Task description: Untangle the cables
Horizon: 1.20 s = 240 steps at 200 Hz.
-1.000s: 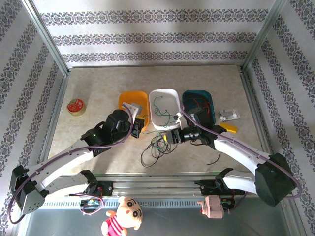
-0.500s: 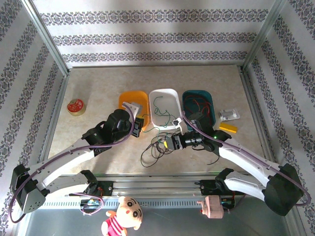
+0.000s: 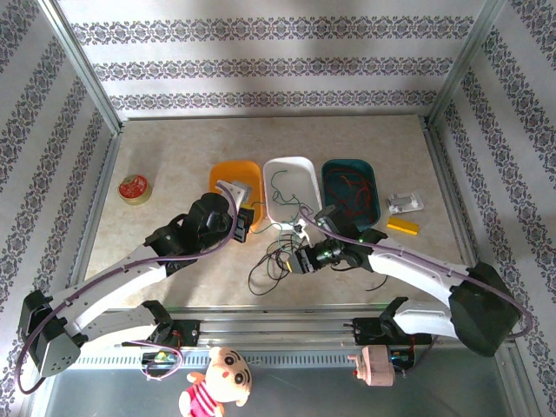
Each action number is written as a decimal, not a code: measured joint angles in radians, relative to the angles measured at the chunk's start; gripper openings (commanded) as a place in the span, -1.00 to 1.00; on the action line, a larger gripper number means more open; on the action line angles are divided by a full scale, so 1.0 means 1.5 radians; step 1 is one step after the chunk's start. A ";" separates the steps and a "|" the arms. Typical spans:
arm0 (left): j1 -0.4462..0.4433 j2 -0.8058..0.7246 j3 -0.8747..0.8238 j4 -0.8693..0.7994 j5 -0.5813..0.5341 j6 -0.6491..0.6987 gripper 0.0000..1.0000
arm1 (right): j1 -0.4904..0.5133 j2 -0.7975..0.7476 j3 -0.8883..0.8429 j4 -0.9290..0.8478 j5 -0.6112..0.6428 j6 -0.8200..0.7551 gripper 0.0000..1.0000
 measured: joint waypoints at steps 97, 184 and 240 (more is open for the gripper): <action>0.000 0.045 0.000 0.000 0.008 0.000 -1.00 | -0.002 -0.083 0.047 -0.009 -0.039 -0.009 -1.00; -0.003 0.050 -0.028 0.003 0.071 0.002 -1.00 | -0.094 -0.112 0.049 0.068 -0.049 0.036 -1.00; -0.020 0.055 -0.044 0.015 0.088 -0.003 -1.00 | -0.100 -0.110 0.040 0.107 -0.074 0.068 -1.00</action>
